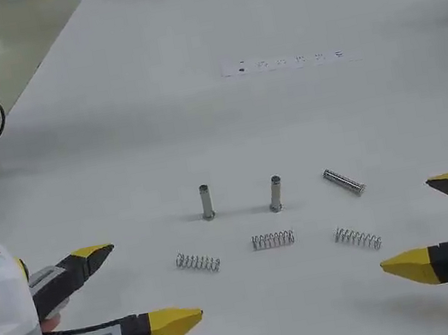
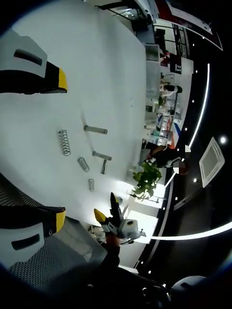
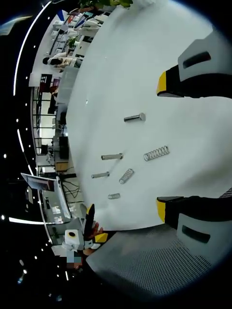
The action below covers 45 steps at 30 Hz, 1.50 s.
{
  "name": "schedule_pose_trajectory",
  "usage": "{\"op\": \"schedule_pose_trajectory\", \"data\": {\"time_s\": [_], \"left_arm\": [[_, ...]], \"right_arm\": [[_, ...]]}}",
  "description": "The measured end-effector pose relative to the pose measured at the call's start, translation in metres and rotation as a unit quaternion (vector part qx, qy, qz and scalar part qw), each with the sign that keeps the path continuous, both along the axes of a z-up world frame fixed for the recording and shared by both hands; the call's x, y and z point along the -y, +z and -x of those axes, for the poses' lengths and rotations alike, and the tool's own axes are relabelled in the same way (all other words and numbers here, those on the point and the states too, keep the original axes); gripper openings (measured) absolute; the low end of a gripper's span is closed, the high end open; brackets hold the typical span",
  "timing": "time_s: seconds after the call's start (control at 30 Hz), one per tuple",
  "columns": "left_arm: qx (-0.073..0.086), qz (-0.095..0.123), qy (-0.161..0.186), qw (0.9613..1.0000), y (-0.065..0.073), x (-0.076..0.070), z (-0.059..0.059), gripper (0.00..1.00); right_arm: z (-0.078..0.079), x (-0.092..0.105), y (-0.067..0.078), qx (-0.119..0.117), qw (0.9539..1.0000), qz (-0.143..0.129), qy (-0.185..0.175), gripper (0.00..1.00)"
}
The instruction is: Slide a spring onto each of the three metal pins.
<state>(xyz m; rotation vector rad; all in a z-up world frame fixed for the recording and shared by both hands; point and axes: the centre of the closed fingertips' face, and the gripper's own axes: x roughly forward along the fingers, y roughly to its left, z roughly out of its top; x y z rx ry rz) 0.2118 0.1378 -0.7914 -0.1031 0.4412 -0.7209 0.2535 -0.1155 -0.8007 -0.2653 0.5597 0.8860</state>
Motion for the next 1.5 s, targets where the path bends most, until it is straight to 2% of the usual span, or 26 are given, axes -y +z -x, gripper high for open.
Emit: {"op": "schedule_pose_trajectory", "data": {"time_s": [1.5], "left_arm": [[0.000,-0.004,0.001,1.0000,0.0012,-0.0001,0.0005,0.92]], "right_arm": [[-0.0013,0.0028,-0.0023,-0.001,1.0000,0.001,-0.002,0.85]]}}
